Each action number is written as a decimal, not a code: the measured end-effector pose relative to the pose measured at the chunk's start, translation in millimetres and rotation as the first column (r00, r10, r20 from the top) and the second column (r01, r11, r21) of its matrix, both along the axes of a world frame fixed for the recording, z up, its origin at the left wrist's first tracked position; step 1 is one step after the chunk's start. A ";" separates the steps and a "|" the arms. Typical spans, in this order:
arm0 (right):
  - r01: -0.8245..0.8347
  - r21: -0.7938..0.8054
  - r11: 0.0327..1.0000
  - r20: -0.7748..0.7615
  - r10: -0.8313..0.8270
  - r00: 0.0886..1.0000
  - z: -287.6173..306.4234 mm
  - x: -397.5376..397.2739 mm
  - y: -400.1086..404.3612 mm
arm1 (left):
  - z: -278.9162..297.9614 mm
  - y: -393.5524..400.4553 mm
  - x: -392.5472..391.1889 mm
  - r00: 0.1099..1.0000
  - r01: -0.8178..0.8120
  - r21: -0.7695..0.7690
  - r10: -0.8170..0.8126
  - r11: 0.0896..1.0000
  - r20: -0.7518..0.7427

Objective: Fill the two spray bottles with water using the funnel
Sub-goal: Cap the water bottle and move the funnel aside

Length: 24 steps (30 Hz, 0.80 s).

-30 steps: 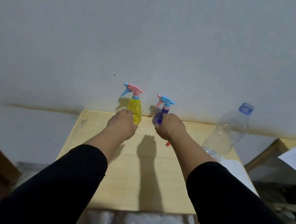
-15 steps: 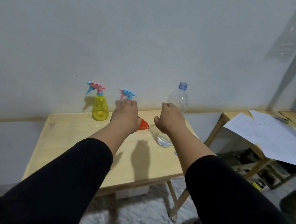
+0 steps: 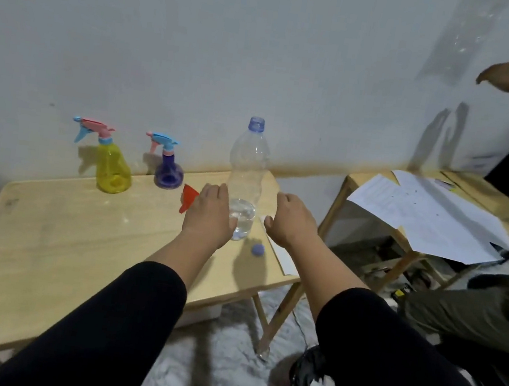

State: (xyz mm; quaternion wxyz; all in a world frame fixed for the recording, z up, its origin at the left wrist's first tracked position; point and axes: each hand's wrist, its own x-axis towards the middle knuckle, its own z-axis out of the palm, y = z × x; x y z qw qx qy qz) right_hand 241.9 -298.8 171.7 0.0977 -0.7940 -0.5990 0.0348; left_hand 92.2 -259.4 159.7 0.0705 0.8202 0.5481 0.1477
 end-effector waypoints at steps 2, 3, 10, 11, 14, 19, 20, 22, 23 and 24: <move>-0.035 -0.045 0.998 -0.017 0.034 0.999 -18.1 16.3 8.9 | -15.7 6.9 12.5 0.995 -0.039 -0.022 0.041 0.999 0.095; -0.064 -0.074 0.995 -0.026 0.062 0.998 -28.0 24.2 13.7 | -23.9 11.4 18.5 0.988 -0.059 -0.039 0.064 0.998 0.137; -0.306 -0.239 0.922 -0.224 0.255 0.941 -94.2 73.3 61.1 | -49.6 54.6 58.2 0.849 -0.157 -0.073 0.172 0.985 0.499; -0.333 -0.254 0.908 -0.261 0.267 0.928 -102.7 76.3 66.8 | -49.8 60.2 61.4 0.825 -0.146 -0.063 0.157 0.987 0.543; -0.389 -0.281 0.877 -0.342 0.287 0.895 -126.1 78.9 78.3 | -50.4 73.7 67.6 0.784 -0.125 -0.042 0.125 0.991 0.608; -0.461 -0.306 0.833 -0.342 0.355 0.870 -156.2 75.5 90.1 | -56.2 84.5 67.9 0.800 -0.144 -0.039 0.139 0.989 0.584; -0.473 -0.305 0.827 -0.335 0.372 0.866 -159.4 74.1 92.0 | -57.4 84.7 67.0 0.805 -0.147 -0.041 0.144 0.988 0.576; -0.483 -0.301 0.823 -0.336 0.382 0.861 -165.1 72.3 94.4 | -59.4 84.6 65.5 0.811 -0.150 -0.040 0.146 0.988 0.567; -0.485 -0.302 0.821 -0.337 0.384 0.860 -167.6 71.5 95.3 | -60.0 84.9 64.9 0.813 -0.148 -0.037 0.143 0.988 0.564; -0.488 -0.301 0.819 -0.335 0.389 0.858 -170.1 70.5 95.7 | -60.5 85.3 64.5 0.815 -0.144 -0.036 0.140 0.989 0.562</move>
